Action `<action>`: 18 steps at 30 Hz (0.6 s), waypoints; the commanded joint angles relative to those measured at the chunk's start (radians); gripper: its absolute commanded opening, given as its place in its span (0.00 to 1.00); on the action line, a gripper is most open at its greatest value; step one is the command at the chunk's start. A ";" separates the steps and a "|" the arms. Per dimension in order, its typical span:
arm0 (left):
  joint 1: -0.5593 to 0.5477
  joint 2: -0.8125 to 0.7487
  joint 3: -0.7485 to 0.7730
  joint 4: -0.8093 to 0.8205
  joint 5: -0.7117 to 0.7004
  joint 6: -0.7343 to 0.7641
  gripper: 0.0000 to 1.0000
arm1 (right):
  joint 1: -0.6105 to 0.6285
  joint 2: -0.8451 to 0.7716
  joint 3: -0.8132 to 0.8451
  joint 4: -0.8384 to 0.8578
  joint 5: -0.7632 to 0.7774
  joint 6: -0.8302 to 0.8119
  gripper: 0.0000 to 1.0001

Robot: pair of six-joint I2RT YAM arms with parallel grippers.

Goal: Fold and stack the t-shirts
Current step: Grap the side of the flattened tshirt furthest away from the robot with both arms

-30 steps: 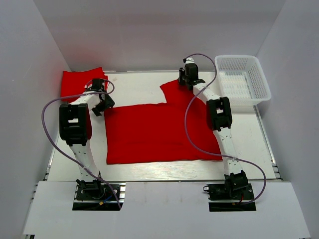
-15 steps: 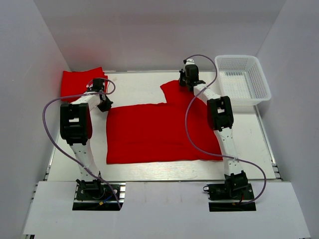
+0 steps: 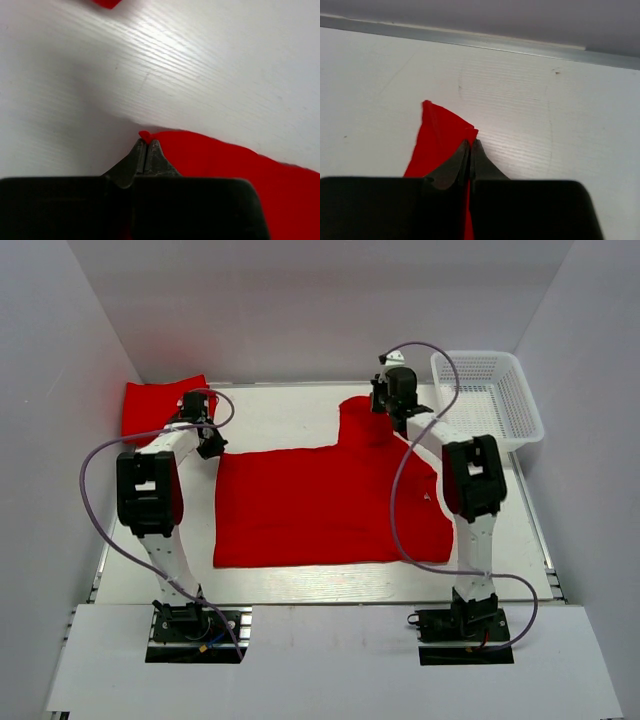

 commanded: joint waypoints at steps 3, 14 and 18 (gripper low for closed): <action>-0.011 -0.167 -0.064 0.064 0.104 0.054 0.00 | 0.003 -0.228 -0.236 0.134 0.006 -0.018 0.00; -0.011 -0.321 -0.216 0.038 0.046 0.044 0.00 | 0.016 -0.534 -0.544 0.125 -0.048 0.016 0.00; -0.011 -0.352 -0.256 0.020 0.011 0.025 0.00 | 0.018 -0.649 -0.644 0.070 0.002 0.013 0.00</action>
